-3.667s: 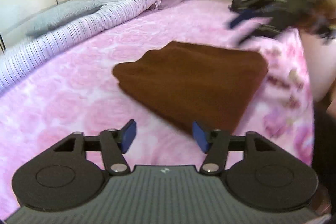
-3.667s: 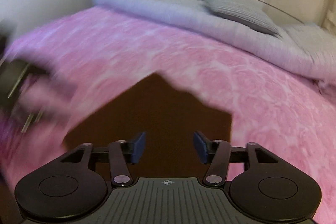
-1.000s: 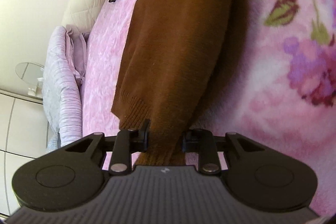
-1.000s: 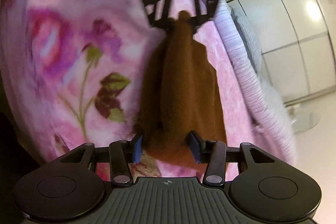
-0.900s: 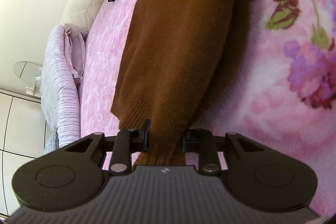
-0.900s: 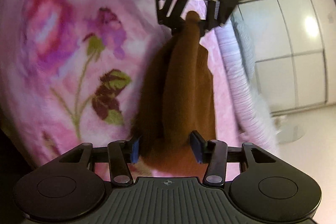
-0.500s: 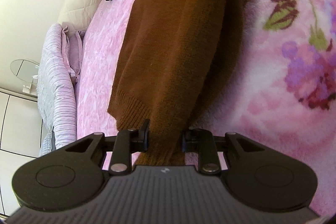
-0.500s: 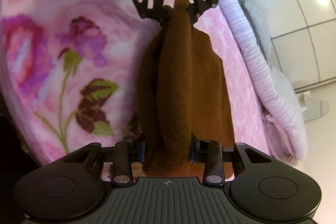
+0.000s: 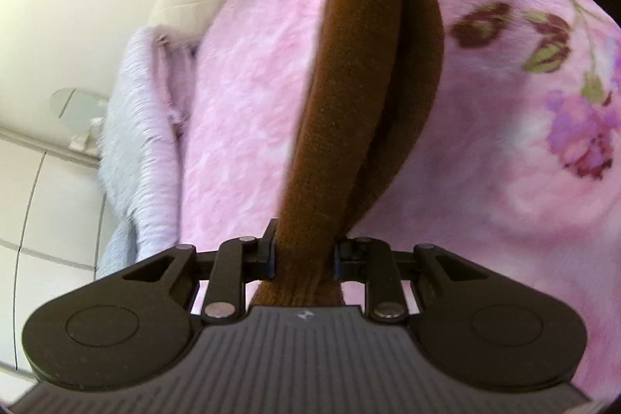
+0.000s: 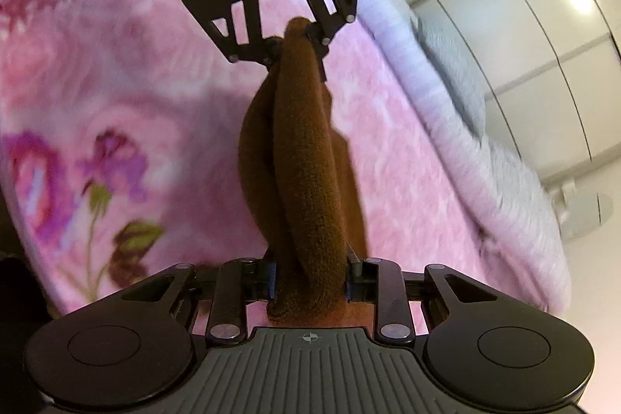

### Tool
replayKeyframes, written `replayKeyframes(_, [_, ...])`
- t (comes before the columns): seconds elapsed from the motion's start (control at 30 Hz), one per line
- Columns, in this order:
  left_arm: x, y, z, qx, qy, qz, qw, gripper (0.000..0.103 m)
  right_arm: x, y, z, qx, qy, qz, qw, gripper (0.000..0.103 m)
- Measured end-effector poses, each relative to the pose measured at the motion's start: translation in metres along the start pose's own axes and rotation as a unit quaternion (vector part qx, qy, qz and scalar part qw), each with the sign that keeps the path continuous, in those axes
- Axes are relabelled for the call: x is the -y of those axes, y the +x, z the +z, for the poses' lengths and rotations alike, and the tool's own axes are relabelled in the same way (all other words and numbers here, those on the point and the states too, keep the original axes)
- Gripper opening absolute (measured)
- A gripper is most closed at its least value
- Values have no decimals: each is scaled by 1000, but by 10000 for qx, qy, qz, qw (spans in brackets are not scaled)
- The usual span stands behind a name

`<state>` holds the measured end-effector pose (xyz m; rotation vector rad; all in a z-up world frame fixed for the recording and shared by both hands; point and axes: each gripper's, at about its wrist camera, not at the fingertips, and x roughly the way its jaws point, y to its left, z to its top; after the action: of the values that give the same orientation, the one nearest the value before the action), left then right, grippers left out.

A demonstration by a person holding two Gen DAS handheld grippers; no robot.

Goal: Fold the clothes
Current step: 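Lift the brown vest with both grippers and fold it in half, then lay the folded vest on the bedspread and open both grippers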

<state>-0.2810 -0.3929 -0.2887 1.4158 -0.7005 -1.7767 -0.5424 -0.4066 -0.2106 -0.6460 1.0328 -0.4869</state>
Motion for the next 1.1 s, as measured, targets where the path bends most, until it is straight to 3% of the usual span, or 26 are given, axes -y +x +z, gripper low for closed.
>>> replayKeyframes(0.17, [-43,-28,-36,-436,-384,466,9972,21,35,11,43,616,-344,-131,9974,27])
replayKeyframes(0.3, [-70,-65,-70,-916,-692,1043,9879,21,57,22,88,1349,-590,-200,9889,27])
replayKeyframes(0.43, [-59,-116,-84,-1269,-872,1442,9775,21,49,19,115,2065,-826,-279,9745,27])
replayKeyframes(0.53, [-7,-142,-80,-1391,-897,1023,9809,21,12,11,109,2307,-1187,92,9657,27])
replayKeyframes(0.7, [107,-157,-65,-1387,-932,-152,9858,22,-81,11,61,2047,-1771,1133,9560,27])
replayKeyframes(0.8, [154,-159,-56,-1368,-978,-360,9851,25,-107,8,41,1928,-1799,1161,9576,28])
replayKeyframes(0.93, [156,-179,-61,-1348,-1613,-382,9769,32,-125,-1,21,1789,-1873,1074,9599,38])
replayKeyframes(1.1, [124,-207,-92,-1445,-2572,-725,9527,33,-107,-3,-1,1216,-1579,1077,9740,40])
